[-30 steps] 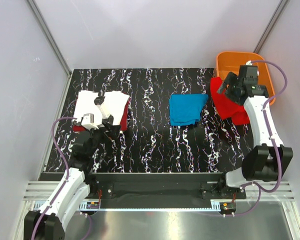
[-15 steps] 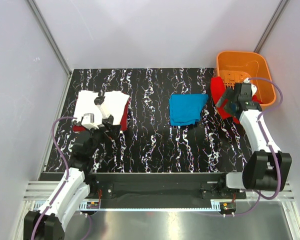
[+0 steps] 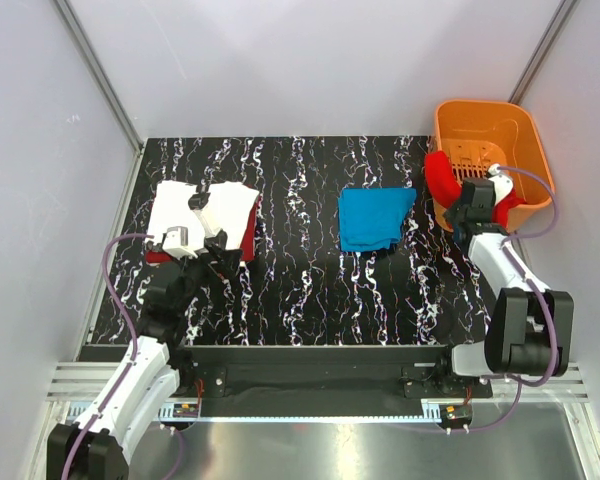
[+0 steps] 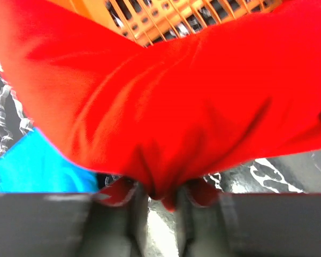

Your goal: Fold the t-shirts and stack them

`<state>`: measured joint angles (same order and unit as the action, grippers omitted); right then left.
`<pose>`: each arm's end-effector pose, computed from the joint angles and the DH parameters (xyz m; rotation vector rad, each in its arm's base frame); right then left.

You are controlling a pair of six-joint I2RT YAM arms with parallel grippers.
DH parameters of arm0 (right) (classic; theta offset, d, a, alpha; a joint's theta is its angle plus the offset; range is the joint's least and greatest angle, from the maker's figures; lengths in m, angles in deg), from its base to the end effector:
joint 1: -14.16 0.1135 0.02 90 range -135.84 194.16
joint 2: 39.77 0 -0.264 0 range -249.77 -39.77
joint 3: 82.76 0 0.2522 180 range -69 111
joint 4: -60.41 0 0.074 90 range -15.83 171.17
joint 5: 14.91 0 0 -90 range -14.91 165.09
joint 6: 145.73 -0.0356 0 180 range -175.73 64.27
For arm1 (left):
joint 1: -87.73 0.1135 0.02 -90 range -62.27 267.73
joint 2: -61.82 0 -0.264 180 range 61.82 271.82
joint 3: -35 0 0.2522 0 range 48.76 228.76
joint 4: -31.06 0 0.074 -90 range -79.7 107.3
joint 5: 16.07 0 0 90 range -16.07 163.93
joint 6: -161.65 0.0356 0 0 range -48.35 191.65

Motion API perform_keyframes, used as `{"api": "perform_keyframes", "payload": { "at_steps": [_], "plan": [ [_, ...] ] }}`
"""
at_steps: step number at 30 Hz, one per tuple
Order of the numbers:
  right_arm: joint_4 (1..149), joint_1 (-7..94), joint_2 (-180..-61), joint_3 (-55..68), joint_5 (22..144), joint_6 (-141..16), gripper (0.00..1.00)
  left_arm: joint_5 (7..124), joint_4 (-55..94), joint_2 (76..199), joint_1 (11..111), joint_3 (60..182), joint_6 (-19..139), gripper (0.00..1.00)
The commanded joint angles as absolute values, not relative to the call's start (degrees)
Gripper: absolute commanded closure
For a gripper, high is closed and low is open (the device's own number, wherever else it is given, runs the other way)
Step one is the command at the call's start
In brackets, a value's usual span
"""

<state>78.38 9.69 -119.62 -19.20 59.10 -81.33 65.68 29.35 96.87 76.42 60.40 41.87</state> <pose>0.3033 -0.0335 0.2417 0.7080 2.0236 -0.0879 0.1555 -0.0363 0.2013 -0.1849 1.8031 -0.6423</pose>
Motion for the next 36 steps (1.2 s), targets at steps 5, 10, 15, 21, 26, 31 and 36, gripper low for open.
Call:
{"api": "perform_keyframes", "payload": {
  "at_steps": [5,10,15,21,26,31,36],
  "plan": [
    [78.30,10.12,-103.24,-22.94,63.11,-84.20,0.91,66.90,30.57,96.19,76.04,63.08,42.99,0.01],
    [84.79,10.12,-99.96,-17.02,65.33,-84.47,0.96,66.81,31.10,96.80,75.87,63.08,42.91,0.01],
    [93.82,8.81,-114.88,10.88,61.30,-80.43,1.00,67.25,31.01,97.24,75.78,63.08,43.08,0.01],
    [111.11,1.33,-138.18,46.58,71.30,-85.00,0.04,67.95,30.48,96.98,75.61,63.17,43.34,0.01],
    [106.63,5.55,-130.94,33.00,71.48,-84.03,0.00,68.13,30.13,96.98,75.43,63.35,43.43,0.01],
    [90.80,6.34,-111.07,5.21,79.99,-85.78,0.00,68.22,30.30,97.06,75.25,63.26,43.26,0.01],
    [80.58,6.95,-103.92,-11.24,97.28,-88.69,0.00,68.04,30.48,97.50,74.90,63.52,43.17,0.01]
  ]
}}
